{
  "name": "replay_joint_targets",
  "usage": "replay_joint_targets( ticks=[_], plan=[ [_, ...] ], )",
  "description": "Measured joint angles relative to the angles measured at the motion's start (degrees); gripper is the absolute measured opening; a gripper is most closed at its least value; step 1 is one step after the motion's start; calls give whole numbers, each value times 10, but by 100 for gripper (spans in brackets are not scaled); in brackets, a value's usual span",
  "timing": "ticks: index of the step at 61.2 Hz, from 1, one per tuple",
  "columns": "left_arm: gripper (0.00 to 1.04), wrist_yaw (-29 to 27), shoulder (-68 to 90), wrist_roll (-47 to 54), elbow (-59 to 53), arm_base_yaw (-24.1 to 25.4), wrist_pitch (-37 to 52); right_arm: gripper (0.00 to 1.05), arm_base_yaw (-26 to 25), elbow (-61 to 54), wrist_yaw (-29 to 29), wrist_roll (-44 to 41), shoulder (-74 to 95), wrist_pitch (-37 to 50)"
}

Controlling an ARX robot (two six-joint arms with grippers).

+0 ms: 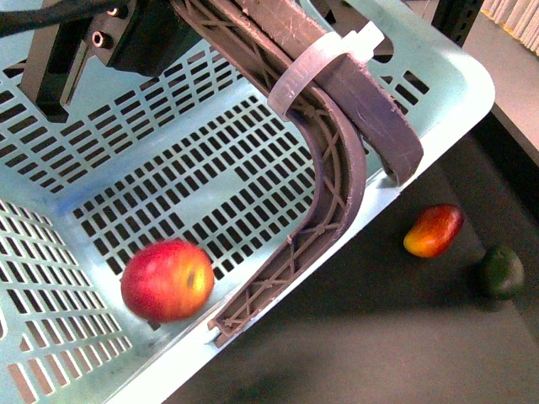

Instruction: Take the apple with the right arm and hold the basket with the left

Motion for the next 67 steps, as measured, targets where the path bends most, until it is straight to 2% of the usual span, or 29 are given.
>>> replay_joint_targets(
  ticks=[3, 6, 16, 18, 26, 32, 35, 41, 67],
  plan=[
    [29, 6, 0, -6, 0, 0, 0, 79, -9, -34, -54, -10, -11, 63],
    [29, 8, 0, -6, 0, 0, 0, 72, -14, -57, -72, -14, -21, 87],
    [29, -1, 0, -3, 0, 0, 0, 46, -37, -120, -93, -23, -64, 103],
    [29, -3, 0, -3, 0, 0, 0, 44, -38, -126, -96, -23, -69, 104],
    [28, 0, 0, -4, 0, 0, 0, 16, -56, -170, -110, -25, -113, 104],
    [28, 1, 0, -3, 0, 0, 0, 2, -72, -189, -134, -26, -139, 99],
    [28, 1, 0, -3, 0, 0, 0, 2, -92, -199, -160, -27, -153, 94],
    [28, 1, 0, -4, 0, 0, 0, 2, -108, -214, -160, -27, -179, 84],
    [28, 0, 0, -3, 0, 0, 0, 2, -109, -257, -163, -28, -287, 18]
  ],
)
